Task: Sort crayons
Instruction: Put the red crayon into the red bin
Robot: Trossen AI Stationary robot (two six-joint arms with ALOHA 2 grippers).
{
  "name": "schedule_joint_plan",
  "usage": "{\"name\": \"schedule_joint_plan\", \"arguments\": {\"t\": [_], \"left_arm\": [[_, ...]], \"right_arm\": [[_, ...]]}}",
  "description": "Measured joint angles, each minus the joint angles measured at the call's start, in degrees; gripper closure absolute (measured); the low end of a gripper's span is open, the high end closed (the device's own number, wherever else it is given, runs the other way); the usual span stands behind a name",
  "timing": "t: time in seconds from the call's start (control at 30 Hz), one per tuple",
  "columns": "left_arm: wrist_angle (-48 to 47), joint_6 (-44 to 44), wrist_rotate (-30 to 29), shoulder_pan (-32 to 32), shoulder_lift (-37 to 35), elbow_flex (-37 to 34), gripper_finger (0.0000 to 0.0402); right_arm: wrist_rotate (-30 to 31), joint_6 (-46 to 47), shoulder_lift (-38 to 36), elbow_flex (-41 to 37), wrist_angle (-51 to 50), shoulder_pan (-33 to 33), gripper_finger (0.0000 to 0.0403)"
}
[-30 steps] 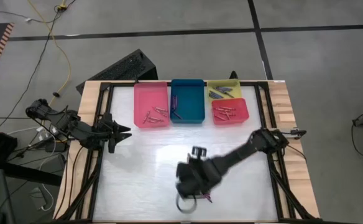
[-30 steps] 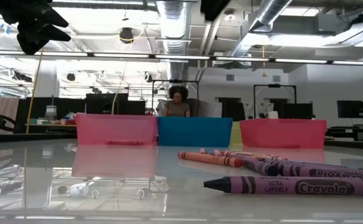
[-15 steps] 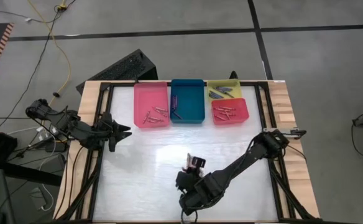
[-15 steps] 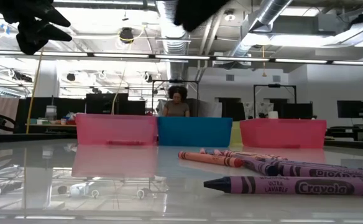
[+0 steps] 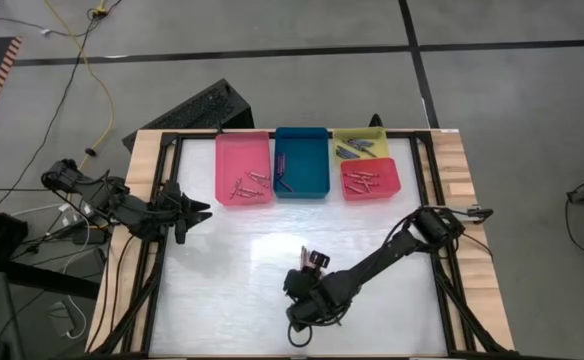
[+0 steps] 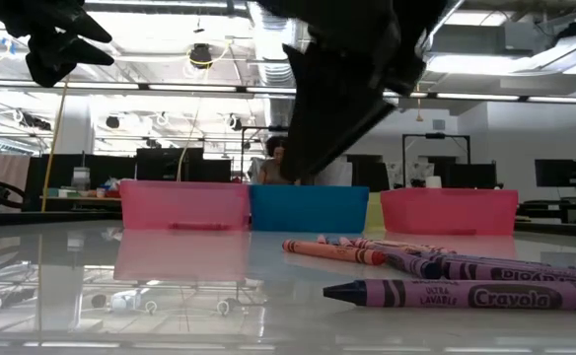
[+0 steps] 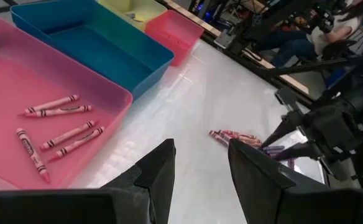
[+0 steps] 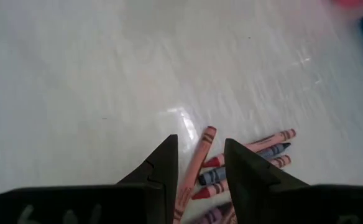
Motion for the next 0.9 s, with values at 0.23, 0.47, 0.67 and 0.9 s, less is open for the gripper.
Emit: {"name": "schedule_joint_plan", "arguments": {"t": [0.23,0.47,0.67,0.9], "left_arm": [[0.0,1.4,0.0,0.0,0.0,0.0,0.0262],[-0.1,1.8,-0.8,0.0,0.0,0.0,0.0262],[-0.1,2.4,-0.8,0.0,0.0,0.0,0.0262],[-0.1,2.4,-0.8,0.0,0.0,0.0,0.0262]], "right_arm": [[-1.1,-0.1,-2.6,-7.1,8.5,-0.7,0.0278],[-1.6,-2.2,-8.0,-17.0,20.3,-1.3,0.0278],[-5.0,-5.7,-8.6,-23.8,33.1,-2.7,0.0278],[-8.9,-7.3,-8.6,-25.4,36.9,-4.7,0.0278]]}}
